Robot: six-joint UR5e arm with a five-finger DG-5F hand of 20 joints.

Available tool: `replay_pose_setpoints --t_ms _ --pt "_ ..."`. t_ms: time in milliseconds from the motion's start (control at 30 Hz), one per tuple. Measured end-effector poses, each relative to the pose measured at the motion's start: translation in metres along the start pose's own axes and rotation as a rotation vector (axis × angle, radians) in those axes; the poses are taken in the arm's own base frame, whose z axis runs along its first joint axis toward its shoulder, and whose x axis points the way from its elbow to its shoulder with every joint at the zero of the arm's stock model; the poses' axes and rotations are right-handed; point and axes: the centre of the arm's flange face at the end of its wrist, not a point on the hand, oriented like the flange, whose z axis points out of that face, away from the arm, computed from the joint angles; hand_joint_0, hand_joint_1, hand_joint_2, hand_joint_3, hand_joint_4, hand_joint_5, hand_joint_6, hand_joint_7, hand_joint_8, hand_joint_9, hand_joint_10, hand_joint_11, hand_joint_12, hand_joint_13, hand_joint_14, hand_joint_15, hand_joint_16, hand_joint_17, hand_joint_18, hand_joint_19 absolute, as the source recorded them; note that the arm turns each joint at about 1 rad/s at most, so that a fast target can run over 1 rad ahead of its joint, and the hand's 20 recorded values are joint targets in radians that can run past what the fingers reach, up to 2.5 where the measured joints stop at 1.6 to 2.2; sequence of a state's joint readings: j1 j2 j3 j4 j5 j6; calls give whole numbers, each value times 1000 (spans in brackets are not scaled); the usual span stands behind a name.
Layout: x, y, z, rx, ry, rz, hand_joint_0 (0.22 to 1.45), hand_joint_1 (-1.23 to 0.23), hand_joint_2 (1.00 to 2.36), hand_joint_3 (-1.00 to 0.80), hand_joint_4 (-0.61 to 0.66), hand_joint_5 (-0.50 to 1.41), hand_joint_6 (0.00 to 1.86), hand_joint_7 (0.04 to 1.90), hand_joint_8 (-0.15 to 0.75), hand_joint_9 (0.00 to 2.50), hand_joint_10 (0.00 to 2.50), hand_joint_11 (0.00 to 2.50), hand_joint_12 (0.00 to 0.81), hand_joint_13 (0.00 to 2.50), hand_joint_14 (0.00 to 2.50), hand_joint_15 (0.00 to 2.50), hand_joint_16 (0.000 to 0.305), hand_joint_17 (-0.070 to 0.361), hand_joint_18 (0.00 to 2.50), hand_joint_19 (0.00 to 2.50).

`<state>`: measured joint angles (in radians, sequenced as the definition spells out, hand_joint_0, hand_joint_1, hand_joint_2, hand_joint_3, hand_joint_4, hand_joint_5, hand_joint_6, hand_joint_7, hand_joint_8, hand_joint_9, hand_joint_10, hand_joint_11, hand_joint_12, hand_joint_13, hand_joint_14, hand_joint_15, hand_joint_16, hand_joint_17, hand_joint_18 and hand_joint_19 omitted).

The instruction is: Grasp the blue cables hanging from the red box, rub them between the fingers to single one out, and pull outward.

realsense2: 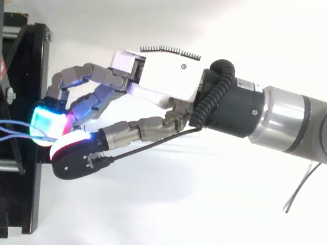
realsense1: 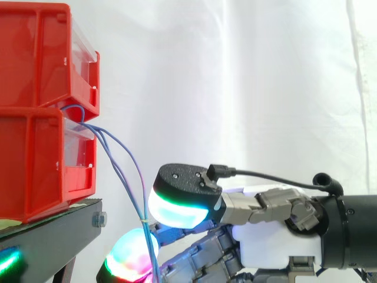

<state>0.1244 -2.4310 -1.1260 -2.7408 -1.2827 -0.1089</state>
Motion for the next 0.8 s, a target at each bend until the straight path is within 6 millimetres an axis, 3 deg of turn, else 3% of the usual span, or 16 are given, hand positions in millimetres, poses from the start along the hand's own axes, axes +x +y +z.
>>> replay_pose_setpoints --t_ms 800 --pt "-1 17 -4 0 23 -5 614 -797 1014 -303 198 -198 877 907 296 827 16 574 374 806 18 537 45 101 715 653"
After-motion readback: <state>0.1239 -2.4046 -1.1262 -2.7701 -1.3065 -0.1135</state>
